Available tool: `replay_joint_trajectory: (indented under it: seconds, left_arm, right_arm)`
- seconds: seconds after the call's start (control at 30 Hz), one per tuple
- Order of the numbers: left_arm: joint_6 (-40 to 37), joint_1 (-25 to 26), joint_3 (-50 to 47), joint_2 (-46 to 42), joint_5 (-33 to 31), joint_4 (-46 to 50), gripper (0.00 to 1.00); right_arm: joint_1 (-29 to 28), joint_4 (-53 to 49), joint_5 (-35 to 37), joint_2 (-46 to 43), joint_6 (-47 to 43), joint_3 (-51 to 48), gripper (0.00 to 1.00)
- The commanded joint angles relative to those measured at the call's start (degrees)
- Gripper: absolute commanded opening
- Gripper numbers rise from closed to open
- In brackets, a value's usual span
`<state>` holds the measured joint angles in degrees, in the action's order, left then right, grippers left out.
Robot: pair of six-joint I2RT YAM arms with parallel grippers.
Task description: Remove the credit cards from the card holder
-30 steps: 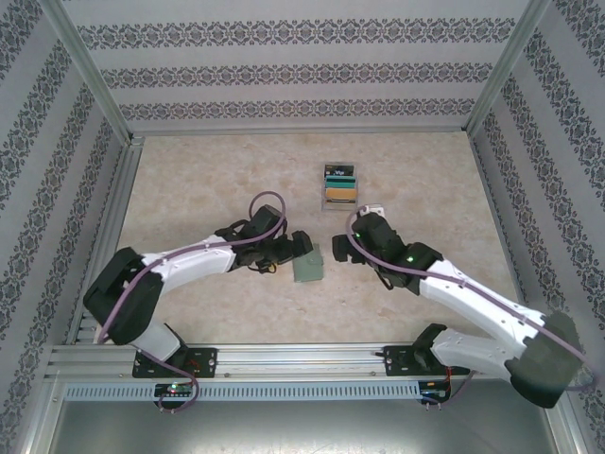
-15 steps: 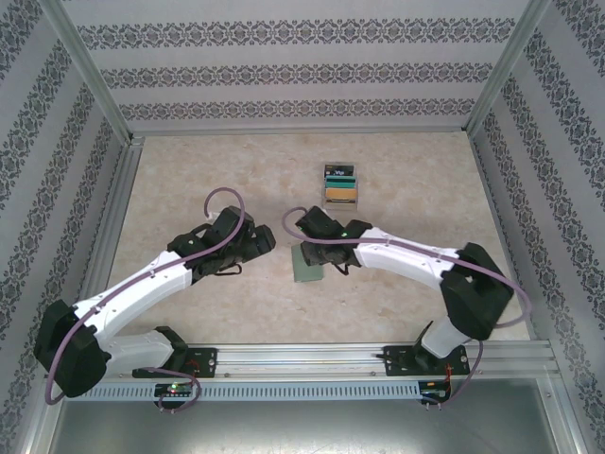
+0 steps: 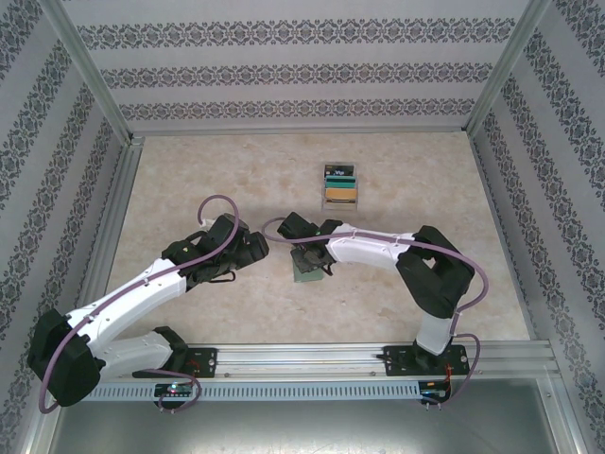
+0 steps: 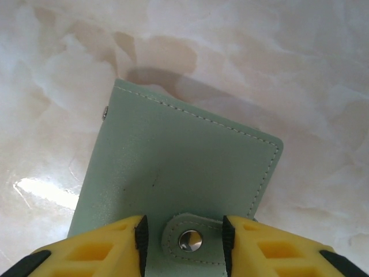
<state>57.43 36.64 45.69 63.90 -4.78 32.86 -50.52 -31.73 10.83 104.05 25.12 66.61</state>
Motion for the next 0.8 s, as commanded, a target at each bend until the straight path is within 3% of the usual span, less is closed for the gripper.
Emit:
replay_joint_trajectory:
  seconds: [0.0,0.1,0.17,0.27,0.37,0.47,0.6,0.77]
  left_arm:
    - [0.4,-0.4,-0.6,-0.6,-0.7,1.3,0.99]
    - [0.3,-0.4,-0.6,0.0,-0.3,0.7,0.99]
    - [0.2,-0.4,-0.7,0.2,0.3,0.1,1.0]
    - [0.2,-0.4,-0.6,0.7,1.6,-1.3,0.99]
    - [0.6,-0.4,-0.9,1.4,4.0,-3.9,1.0]
    - [1.2,-0.4,-1.7,2.7,7.3,-8.2,0.93]
    - [3.4,-0.4,-2.1,6.1,12.0,-14.7,0.69]
    - [7.4,-0.4,-3.4,12.2,17.5,-25.4,0.16]
  right_arm:
    - [-0.4,-2.0,0.3,1.6,-0.6,0.7,0.43]
    - [-0.4,-2.1,0.0,2.9,-0.5,0.5,0.44]
    - [-0.4,-2.2,-0.2,3.1,-0.2,0.5,0.29]
    - [-0.5,-2.2,-0.7,2.1,0.2,0.1,0.19]
    - [-0.5,-2.1,-0.5,0.4,0.3,-0.1,0.02]
    - [-0.4,-1.3,-1.0,-1.6,0.8,-0.8,0.0]
    - [0.5,1.6,-4.5,-4.8,2.1,-2.5,0.0]
    - [1.5,4.4,-7.7,-7.3,3.3,-4.1,0.0]
